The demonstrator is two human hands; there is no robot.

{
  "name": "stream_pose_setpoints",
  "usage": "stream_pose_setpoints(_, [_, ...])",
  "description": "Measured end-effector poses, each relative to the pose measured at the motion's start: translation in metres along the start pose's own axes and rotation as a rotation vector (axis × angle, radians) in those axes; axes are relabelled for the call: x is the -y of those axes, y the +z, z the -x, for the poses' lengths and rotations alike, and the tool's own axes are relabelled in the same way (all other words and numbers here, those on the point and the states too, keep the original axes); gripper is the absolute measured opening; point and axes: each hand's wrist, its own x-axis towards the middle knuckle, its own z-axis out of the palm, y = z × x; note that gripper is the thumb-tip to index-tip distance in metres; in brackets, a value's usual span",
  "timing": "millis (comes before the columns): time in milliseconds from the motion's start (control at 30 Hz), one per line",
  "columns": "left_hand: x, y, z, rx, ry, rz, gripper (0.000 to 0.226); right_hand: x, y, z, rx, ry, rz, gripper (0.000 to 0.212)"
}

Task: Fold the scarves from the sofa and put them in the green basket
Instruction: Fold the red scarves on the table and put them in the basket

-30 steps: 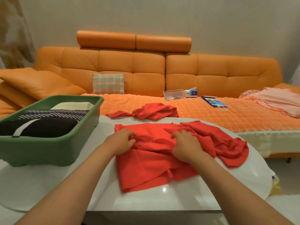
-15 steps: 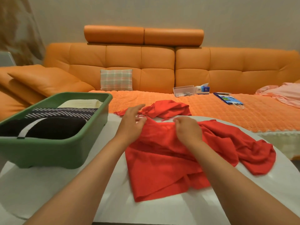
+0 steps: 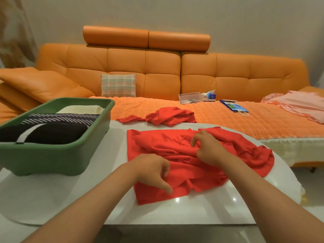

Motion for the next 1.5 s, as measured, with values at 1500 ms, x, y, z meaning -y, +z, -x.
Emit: stream_pose_setpoints(1500, [0.146,-0.004,-0.045,-0.191,-0.291,0.157,0.066,0.065,0.065,-0.097,0.352,-0.177,-0.082,0.02])
